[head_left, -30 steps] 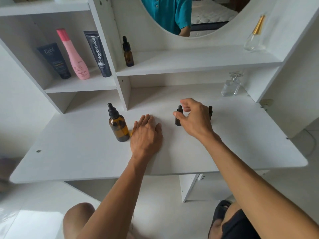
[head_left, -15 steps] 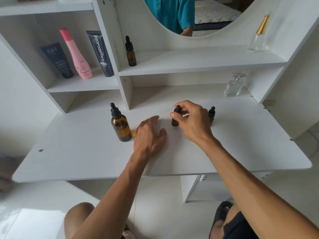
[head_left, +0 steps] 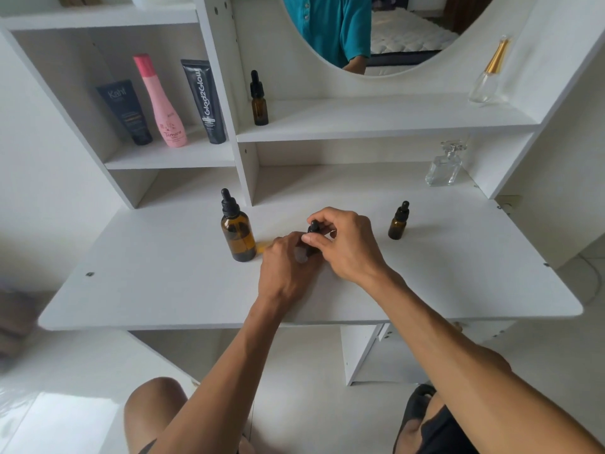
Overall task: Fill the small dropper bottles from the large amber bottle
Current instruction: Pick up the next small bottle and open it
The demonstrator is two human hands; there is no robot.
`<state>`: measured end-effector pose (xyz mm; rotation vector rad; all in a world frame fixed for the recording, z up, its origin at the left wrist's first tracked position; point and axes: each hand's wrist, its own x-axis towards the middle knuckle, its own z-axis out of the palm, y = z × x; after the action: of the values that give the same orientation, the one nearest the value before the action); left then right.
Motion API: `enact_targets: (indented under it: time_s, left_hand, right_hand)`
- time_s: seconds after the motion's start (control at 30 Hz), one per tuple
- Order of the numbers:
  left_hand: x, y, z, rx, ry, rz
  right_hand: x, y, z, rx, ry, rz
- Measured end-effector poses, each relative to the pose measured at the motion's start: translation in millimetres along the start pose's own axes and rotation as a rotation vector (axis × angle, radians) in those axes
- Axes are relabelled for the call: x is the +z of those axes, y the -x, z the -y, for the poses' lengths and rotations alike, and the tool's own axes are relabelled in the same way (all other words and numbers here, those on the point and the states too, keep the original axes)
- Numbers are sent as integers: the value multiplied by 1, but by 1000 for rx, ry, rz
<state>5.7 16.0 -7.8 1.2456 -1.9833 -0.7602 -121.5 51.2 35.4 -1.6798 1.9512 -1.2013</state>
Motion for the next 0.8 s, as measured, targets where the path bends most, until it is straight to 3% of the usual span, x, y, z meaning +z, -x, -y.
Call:
enact_targets:
  time_s: [0.6,0.8]
  left_hand:
    - [3,-3,10,-9,42,-41]
    - [5,-4,11,-22,61,-53]
  right_hand:
    - [3,-4,5,5,69,27]
    - [-4,-8,7,8,107,128]
